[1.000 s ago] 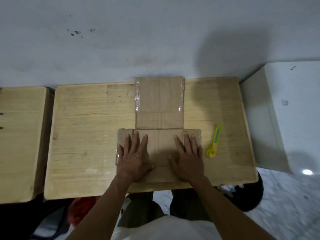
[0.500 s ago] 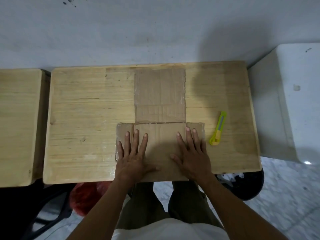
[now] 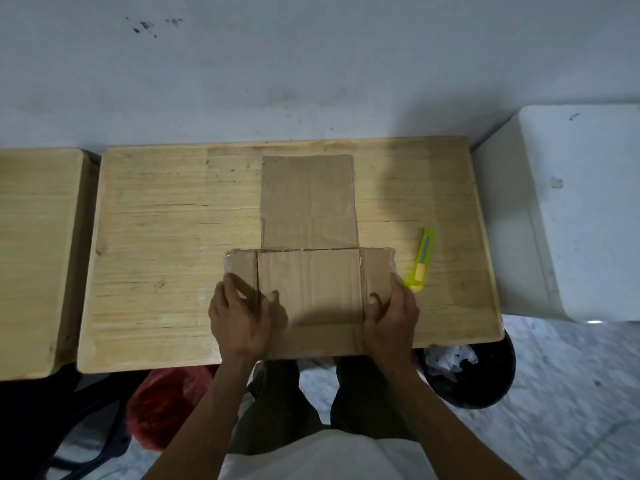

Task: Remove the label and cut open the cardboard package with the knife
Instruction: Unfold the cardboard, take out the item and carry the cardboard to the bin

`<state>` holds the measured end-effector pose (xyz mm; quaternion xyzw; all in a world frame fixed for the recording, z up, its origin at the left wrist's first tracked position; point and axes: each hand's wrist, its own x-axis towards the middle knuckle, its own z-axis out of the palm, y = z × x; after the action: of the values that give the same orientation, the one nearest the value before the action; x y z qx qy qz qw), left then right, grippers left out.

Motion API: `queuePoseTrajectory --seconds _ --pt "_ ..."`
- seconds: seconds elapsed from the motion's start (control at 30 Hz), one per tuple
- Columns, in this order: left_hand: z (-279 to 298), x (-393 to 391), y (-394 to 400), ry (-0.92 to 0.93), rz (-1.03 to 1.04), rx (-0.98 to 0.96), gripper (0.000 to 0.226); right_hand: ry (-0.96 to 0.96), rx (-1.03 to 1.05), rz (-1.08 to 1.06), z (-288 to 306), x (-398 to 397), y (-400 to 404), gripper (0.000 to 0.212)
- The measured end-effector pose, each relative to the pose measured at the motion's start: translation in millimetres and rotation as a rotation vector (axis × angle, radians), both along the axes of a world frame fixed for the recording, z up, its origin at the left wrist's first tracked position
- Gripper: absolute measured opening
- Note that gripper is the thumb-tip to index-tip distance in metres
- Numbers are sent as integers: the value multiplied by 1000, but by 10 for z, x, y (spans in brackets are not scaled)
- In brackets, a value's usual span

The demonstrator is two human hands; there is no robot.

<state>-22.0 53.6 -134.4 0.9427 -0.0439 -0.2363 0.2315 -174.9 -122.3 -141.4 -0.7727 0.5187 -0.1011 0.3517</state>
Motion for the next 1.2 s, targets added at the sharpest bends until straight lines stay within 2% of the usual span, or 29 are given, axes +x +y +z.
queuePoseTrajectory --seconds 0.07,0.17,0.23,0.3,0.4,0.5,0.6,0.73,0.87,1.0,1.1,1.2 --pt "42 27 -22 28 27 -21 97 -91 21 -65 -1 24 0 56" --pt "73 136 -7 20 114 -56 90 -210 145 -286 45 126 -91 53" --pt "125 176 -3 -33 163 -83 81 -263 162 -314 112 160 -153 48" --pt "242 119 -62 -97 174 -130 70 -275 149 -228 231 180 -163 45" --pt "387 -20 -210 -171 35 -203 59 -237 199 18 302 244 -41 51" --pt "299 -168 -323 -102 -126 -256 63 -144 105 290 221 296 120 55" --pt "72 -295 -334 -89 -312 -201 71 -118 -98 449 53 280 211 57" --pt "-146 -309 -289 -45 -476 -10 67 35 -173 594 -149 241 221 58" --pt "-266 -287 -268 -79 -540 89 65 198 -194 620 -252 250 244 60" --pt "-324 -298 -289 -106 -539 125 64 247 -246 622 -310 256 272 60" --pt "-263 -290 -303 -127 -499 66 62 159 -202 545 -272 299 275 56" --pt "-149 -193 -356 -204 -422 -4 54 -49 -204 428 -178 413 222 49"
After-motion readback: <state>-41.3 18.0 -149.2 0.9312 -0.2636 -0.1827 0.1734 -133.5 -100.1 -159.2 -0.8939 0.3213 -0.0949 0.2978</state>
